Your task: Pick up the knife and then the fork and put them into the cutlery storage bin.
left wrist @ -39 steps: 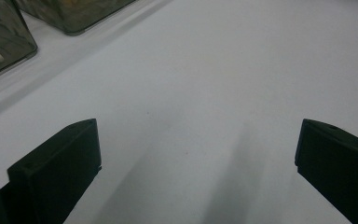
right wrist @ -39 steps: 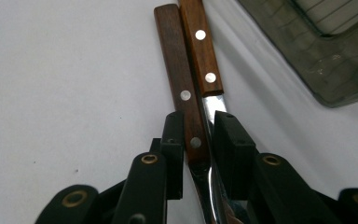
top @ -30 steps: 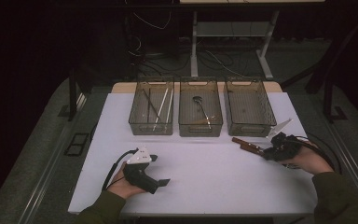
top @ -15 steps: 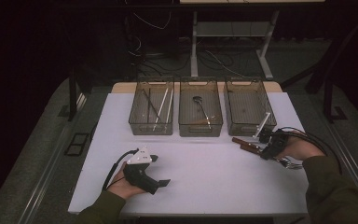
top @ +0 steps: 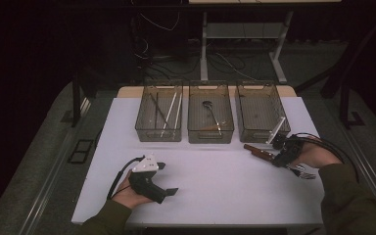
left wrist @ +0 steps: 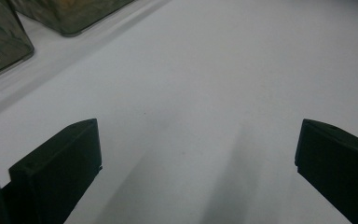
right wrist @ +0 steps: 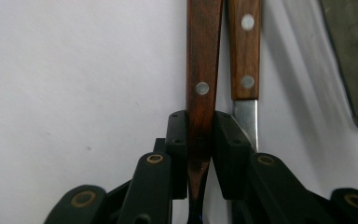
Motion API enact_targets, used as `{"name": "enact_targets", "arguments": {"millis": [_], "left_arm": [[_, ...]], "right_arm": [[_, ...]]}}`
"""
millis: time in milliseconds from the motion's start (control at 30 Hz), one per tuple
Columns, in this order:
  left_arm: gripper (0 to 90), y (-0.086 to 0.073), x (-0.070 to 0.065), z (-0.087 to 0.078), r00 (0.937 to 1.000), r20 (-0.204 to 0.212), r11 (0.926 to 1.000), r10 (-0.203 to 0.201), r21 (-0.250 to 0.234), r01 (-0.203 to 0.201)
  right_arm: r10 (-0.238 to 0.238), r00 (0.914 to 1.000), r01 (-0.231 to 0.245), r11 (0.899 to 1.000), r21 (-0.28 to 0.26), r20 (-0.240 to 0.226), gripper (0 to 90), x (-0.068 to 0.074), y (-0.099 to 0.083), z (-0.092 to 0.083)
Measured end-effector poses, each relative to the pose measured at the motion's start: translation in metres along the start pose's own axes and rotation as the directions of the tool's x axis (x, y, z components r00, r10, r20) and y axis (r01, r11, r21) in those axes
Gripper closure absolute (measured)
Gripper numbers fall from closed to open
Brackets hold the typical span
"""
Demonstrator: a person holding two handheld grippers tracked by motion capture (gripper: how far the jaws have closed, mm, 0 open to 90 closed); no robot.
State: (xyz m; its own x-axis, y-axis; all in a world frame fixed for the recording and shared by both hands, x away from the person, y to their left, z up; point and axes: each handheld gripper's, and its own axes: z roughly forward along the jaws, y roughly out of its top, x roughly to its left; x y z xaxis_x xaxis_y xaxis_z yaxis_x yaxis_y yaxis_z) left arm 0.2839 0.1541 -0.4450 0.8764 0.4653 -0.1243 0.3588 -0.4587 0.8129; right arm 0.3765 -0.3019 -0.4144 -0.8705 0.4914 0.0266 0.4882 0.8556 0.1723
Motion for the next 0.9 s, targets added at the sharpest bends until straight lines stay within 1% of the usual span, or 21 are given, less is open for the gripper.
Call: {"name": "enact_targets", "arguments": {"millis": [100, 200, 233, 267, 300, 367, 433, 500, 567, 633, 700, 767, 800, 833, 867, 900], "left_arm": [[0.0, 0.0, 0.001, -0.002, 1.0, -0.002, 1.0, -0.001, -0.005, 0.001], [0.0, 0.0, 0.002, -0.003, 1.0, 0.0, 0.9999, -0.004, -0.012, 0.004], [0.0, -0.001, 0.002, -0.003, 1.0, 0.001, 0.9999, -0.003, -0.012, 0.003], [0.0, -0.001, 0.002, -0.003, 1.0, 0.0, 0.9999, -0.005, -0.014, 0.005], [0.0, -0.001, 0.003, -0.004, 1.0, 0.001, 0.9999, -0.006, -0.013, 0.006], [0.0, -0.002, 0.004, -0.005, 0.9999, -0.001, 0.9998, -0.012, -0.015, 0.012], [0.0, -0.003, 0.005, -0.005, 0.9998, 0.001, 0.9996, -0.019, -0.023, 0.019], [0.0, -0.002, 0.004, -0.005, 0.9998, -0.001, 0.9996, -0.018, -0.024, 0.018], [0.0, -0.002, 0.004, -0.004, 0.9998, -0.002, 0.9996, -0.017, -0.021, 0.017], [0.0, -0.002, 0.003, -0.003, 0.9999, 0.002, 0.9997, -0.016, -0.018, 0.016], [0.0, -0.002, 0.003, -0.003, 0.9999, 0.003, 0.9997, -0.015, -0.019, 0.015], [0.0, -0.002, 0.003, -0.003, 0.9999, 0.003, 0.9996, -0.017, -0.022, 0.017], [0.0, -0.002, 0.003, -0.003, 0.9998, 0.004, 0.9995, -0.019, -0.025, 0.019], [0.0, -0.002, 0.003, -0.003, 0.9998, 0.005, 0.9994, -0.021, -0.026, 0.021], [0.0, -0.002, 0.003, -0.002, 0.9997, 0.007, 0.9994, -0.022, -0.026, 0.022], [0.0, -0.002, 0.003, -0.002, 0.9997, 0.008, 0.9994, -0.022, -0.026, 0.022]], "right_arm": [[0.016, 0.9993, -0.019, 0.996, -0.087, -0.032, 77.5, 0.0, -0.005, -0.005], [0.039, 0.9981, -0.046, 0.985, -0.163, -0.048, 77.5, -0.001, -0.01, -0.009], [0.048, 0.9973, -0.057, 0.98, -0.191, -0.055, 77.5, -0.001, -0.013, -0.011], [0.069, 0.9956, -0.082, 0.97, -0.23, -0.063, 77.6, -0.002, -0.016, -0.013], [0.087, 0.9935, -0.103, 0.961, -0.258, -0.074, 77.6, -0.002, -0.017, -0.015], [0.097, 0.9922, -0.117, 0.938, -0.327, -0.078, 77.5, -0.004, -0.023, -0.019], [0.12, 0.9893, -0.143, 0.906, -0.398, -0.083, 77.5, -0.005, -0.027, -0.023], [0.143, 0.9851, -0.171, 0.87, -0.463, -0.095, 77.5, -0.005, -0.031, -0.027], [0.164, 0.981, -0.194, 0.828, -0.526, -0.103, 77.5, -0.005, -0.034, -0.031], [0.185, 0.9765, -0.215, 0.784, -0.583, -0.111, 77.5, -0.006, -0.035, -0.034], [0.214, 0.971, -0.234, 0.752, -0.616, -0.107, 77.5, -0.006, -0.037, -0.038], [0.233, 0.9672, -0.24, 0.712, -0.66, -0.101, 77.5, -0.006, -0.039, -0.043], [0.247, 0.9634, -0.25, 0.687, -0.682, -0.104, 77.4, -0.006, -0.04, -0.046], [0.259, 0.9601, -0.257, 0.665, -0.701, -0.106, 77.5, -0.007, -0.041, -0.049], [0.268, 0.9586, -0.253, 0.639, -0.726, -0.098, 77.5, -0.008, -0.042, -0.052], [0.284, 0.9537, -0.26, 0.613, -0.746, -0.099, 77.4, -0.009, -0.043, -0.055]]}}
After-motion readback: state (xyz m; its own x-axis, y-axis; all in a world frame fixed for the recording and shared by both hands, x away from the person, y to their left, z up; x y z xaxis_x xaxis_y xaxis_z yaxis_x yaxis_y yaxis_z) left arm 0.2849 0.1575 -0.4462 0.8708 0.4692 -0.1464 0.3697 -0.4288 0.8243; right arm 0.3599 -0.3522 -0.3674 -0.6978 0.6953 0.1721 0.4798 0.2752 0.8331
